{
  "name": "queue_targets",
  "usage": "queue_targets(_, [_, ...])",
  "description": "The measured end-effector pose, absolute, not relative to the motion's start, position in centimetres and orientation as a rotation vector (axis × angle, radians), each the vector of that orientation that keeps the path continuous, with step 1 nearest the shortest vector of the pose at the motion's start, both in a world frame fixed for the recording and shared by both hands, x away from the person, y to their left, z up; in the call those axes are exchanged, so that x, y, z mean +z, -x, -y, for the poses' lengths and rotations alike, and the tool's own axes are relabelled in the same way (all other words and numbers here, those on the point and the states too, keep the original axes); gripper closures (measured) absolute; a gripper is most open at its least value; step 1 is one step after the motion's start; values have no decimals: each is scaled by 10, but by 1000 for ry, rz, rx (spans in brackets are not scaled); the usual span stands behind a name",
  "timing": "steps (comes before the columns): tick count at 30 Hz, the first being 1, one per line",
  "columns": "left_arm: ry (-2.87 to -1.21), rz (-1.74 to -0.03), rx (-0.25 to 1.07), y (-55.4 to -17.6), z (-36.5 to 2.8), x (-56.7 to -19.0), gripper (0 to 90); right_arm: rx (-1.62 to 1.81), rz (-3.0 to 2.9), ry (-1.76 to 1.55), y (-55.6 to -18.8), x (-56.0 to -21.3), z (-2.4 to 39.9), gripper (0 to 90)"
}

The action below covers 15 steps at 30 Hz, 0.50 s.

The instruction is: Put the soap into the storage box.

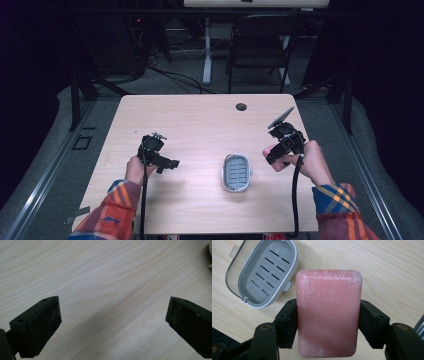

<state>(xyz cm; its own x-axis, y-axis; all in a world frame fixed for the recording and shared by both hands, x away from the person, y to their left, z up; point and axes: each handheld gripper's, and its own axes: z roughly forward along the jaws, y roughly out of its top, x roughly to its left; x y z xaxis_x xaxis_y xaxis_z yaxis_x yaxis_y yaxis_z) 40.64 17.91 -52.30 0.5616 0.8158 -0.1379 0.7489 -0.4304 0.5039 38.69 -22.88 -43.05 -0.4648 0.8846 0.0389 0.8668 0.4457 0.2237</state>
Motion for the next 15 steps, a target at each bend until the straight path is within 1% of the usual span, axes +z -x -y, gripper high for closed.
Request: queue_targets(15, [-2286,-1249,188,-404,-179,-522,0,241,-2670,-1478,-390,-424,206,373])
